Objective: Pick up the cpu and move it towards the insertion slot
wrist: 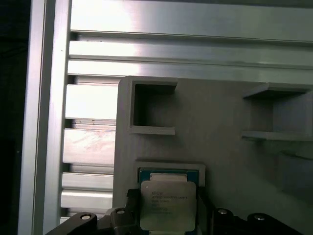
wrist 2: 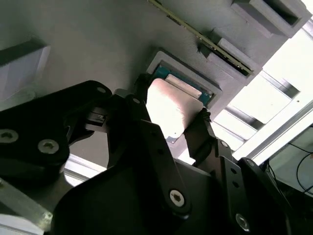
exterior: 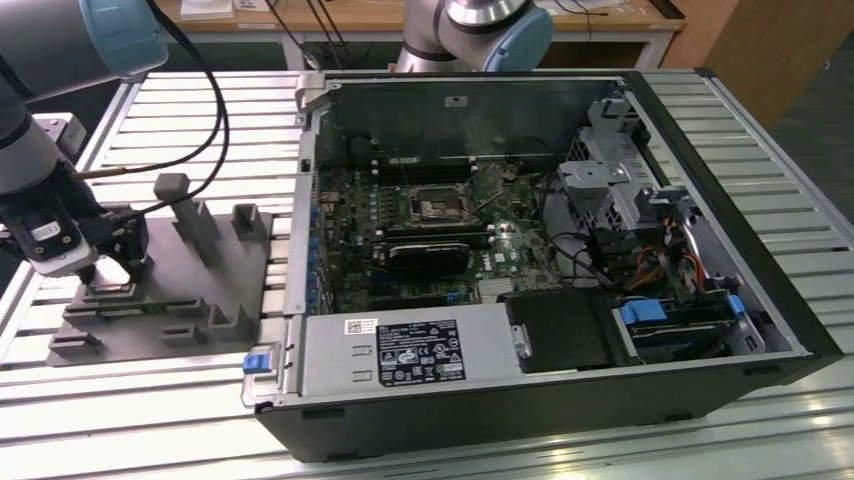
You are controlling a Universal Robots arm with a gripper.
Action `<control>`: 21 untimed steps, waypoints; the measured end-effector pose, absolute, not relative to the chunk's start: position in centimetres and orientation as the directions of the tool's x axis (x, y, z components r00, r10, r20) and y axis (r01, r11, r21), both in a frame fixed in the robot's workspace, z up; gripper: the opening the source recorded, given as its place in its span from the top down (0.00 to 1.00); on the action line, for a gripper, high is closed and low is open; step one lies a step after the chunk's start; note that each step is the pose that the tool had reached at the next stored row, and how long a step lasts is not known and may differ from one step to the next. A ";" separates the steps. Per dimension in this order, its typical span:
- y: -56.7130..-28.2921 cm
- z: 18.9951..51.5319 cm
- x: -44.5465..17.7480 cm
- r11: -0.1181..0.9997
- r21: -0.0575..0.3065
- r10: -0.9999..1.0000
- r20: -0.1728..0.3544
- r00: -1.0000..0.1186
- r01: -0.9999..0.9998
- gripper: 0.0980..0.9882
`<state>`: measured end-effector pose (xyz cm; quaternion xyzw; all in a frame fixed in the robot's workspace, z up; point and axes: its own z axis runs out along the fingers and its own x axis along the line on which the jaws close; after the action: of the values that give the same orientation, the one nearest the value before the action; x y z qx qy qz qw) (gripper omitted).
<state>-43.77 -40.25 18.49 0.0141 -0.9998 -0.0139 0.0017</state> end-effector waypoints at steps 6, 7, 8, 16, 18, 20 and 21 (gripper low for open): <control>-40.2 19.1 -43.8 0.999 0.028 -0.028 0.003 -1.000 -0.028 0.50; -40.2 19.1 -43.8 0.999 0.028 -0.028 0.003 -1.000 -0.028 0.50; -40.2 19.2 -43.8 0.999 0.028 -0.028 0.003 -1.000 -0.028 0.50; -40.2 19.7 -43.8 0.999 0.030 -0.028 0.003 -1.000 -0.028 0.50; -40.2 19.8 -43.8 0.999 0.030 -0.028 0.003 -1.000 -0.028 0.50; -40.2 19.9 -43.8 0.999 0.030 -0.028 0.003 -1.000 -0.028 0.50; -40.2 20.0 -43.8 0.999 0.030 -0.028 0.003 -1.000 -0.028 0.50</control>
<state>-43.77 -40.25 19.98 0.0141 -0.9998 -0.0148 0.0016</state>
